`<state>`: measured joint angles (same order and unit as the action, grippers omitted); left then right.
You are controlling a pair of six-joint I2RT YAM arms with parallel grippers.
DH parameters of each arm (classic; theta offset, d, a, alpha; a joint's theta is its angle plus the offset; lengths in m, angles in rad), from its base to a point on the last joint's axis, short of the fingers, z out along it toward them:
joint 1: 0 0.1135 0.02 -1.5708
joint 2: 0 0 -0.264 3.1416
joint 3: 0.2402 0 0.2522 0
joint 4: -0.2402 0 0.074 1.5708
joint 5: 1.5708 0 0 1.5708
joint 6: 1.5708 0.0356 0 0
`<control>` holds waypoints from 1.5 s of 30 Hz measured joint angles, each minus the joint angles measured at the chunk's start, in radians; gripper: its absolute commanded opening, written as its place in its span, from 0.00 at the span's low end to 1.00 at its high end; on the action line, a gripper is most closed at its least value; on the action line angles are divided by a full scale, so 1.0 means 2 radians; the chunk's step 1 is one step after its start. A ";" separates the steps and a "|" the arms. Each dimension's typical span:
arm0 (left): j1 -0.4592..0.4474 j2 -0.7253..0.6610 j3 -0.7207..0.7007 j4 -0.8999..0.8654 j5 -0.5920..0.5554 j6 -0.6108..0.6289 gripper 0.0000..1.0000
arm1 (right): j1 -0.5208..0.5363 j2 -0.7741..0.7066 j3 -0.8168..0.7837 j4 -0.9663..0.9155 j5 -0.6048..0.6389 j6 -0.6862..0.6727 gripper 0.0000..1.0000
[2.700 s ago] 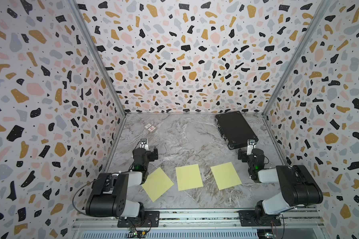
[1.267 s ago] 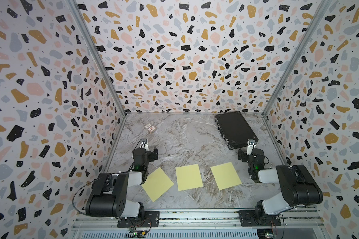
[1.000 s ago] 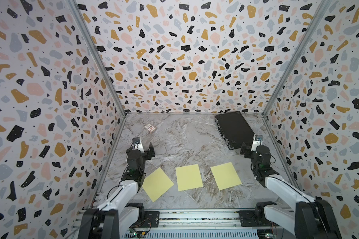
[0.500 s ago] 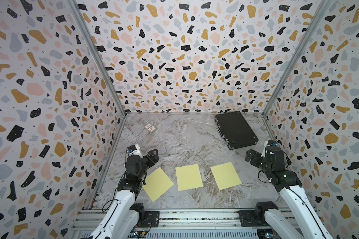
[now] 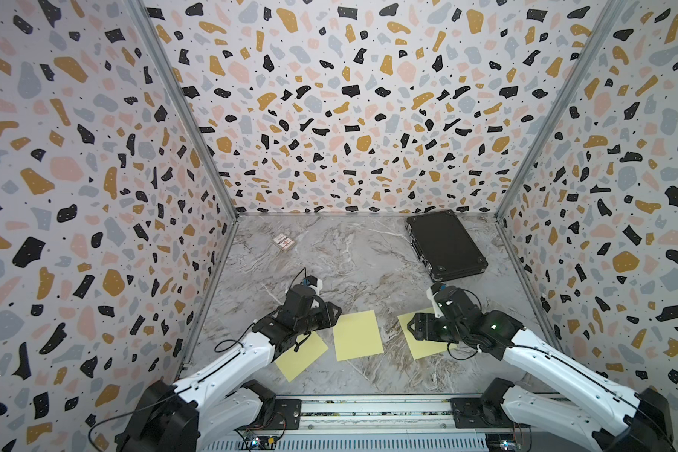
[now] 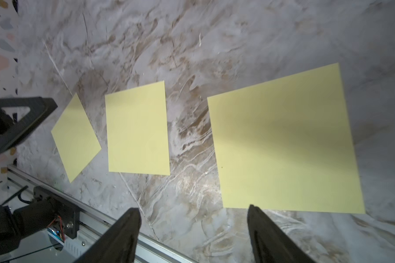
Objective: Fold the square paper diagonally
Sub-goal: Move the paper to the center of the board.
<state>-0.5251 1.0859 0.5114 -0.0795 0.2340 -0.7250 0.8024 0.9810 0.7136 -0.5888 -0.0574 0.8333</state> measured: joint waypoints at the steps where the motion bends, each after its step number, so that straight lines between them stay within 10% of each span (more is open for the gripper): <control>1: -0.001 0.014 0.002 0.001 0.002 0.001 0.36 | 0.019 0.006 -0.009 0.011 0.007 0.017 0.74; 21: -0.018 0.150 0.006 0.027 0.042 0.024 0.24 | 0.163 0.145 -0.042 0.143 0.070 0.234 0.60; 45: -0.023 0.156 0.006 0.016 0.015 0.030 0.20 | 0.173 0.209 -0.055 0.238 0.067 0.312 0.58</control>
<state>-0.5709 1.3983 0.5236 -0.0467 0.2634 -0.6651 1.1477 1.3983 0.6044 -0.1135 0.0761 1.4570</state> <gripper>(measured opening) 0.200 0.580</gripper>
